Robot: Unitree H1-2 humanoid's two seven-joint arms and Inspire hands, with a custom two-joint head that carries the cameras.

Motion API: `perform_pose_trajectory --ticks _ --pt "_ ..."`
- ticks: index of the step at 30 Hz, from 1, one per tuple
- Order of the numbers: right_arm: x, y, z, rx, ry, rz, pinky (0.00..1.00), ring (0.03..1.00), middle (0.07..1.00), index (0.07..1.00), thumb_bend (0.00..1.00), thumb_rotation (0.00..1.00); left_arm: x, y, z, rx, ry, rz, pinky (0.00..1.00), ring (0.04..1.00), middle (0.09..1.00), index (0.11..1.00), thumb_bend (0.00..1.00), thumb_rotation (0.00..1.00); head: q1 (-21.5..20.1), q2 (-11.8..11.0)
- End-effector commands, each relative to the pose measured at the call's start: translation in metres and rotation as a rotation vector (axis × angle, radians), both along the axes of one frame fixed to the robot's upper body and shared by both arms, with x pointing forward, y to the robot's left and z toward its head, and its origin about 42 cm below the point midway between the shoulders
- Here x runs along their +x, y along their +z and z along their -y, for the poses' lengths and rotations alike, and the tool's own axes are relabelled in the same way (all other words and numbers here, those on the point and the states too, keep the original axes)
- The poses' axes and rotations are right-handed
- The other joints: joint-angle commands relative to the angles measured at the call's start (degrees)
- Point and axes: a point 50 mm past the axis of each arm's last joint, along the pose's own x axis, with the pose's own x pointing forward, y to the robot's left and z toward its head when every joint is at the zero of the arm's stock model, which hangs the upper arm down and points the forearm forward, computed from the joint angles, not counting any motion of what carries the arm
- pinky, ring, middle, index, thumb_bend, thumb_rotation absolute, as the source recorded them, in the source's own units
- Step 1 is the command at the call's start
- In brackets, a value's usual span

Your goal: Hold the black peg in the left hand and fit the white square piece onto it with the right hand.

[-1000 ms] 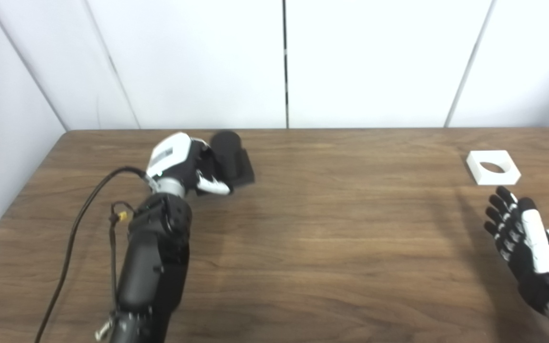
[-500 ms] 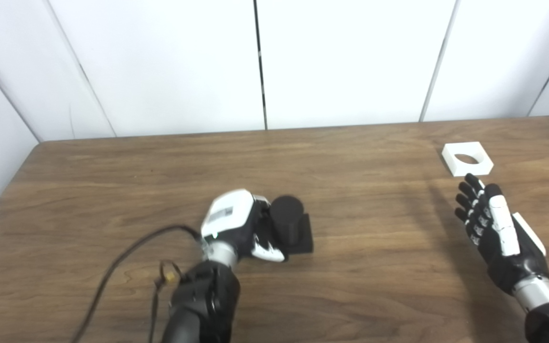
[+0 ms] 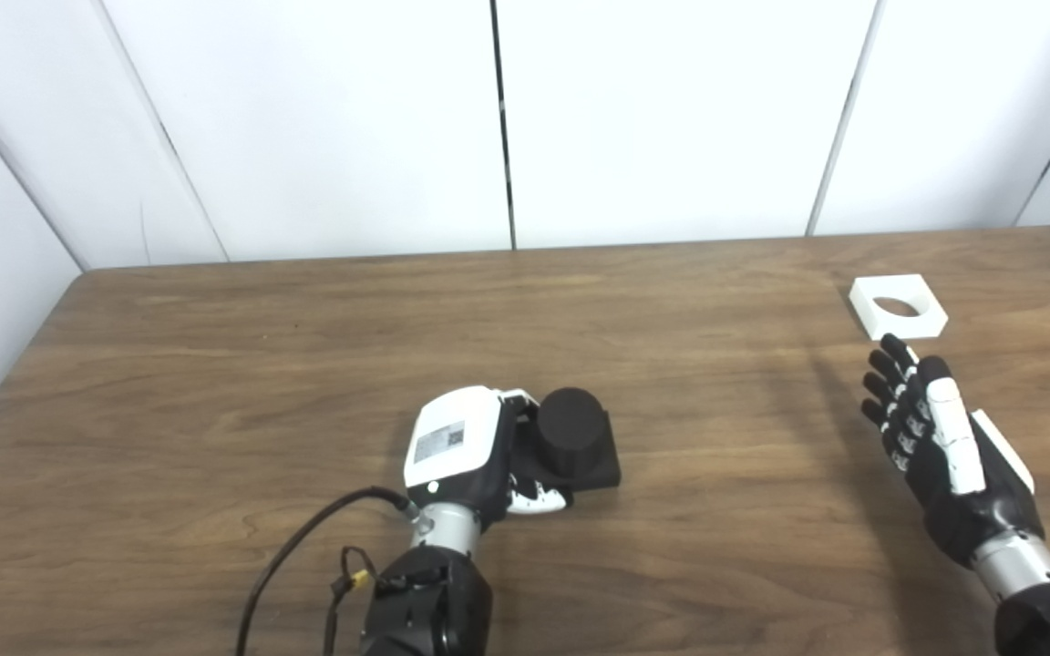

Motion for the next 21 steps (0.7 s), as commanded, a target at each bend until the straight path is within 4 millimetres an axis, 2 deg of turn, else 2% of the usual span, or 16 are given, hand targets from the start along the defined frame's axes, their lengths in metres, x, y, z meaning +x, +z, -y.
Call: perform_pose_trajectory --ticks 1,8,15,21 --pt "0.003 0.018 -0.001 -0.018 0.009 0.097 1.00 1.000 0.997 1.000 0.49 1.00 -0.005 -0.012 0.017 -0.011 -0.062 -0.068 0.85 0.873 0.780 0.485 0.52 0.06 -0.26 0.07" --pt "0.002 0.018 -0.003 -0.017 0.009 0.094 1.00 1.000 0.999 1.000 0.50 1.00 -0.006 -0.012 0.024 -0.022 -0.133 -0.127 0.94 0.911 0.813 0.486 0.51 0.06 -1.26 0.29" --pt "0.003 0.014 -0.008 -0.009 0.006 0.096 1.00 1.000 0.997 1.000 0.50 1.00 -0.001 0.005 0.026 0.003 -0.199 -0.203 0.96 0.930 0.828 0.485 0.51 0.06 -1.42 0.59" --pt "0.004 0.012 -0.011 -0.005 0.003 0.100 1.00 1.000 0.991 1.000 0.51 1.00 0.007 0.020 0.022 0.033 -0.227 -0.262 0.90 0.870 0.784 0.486 0.52 0.06 -1.79 0.63"
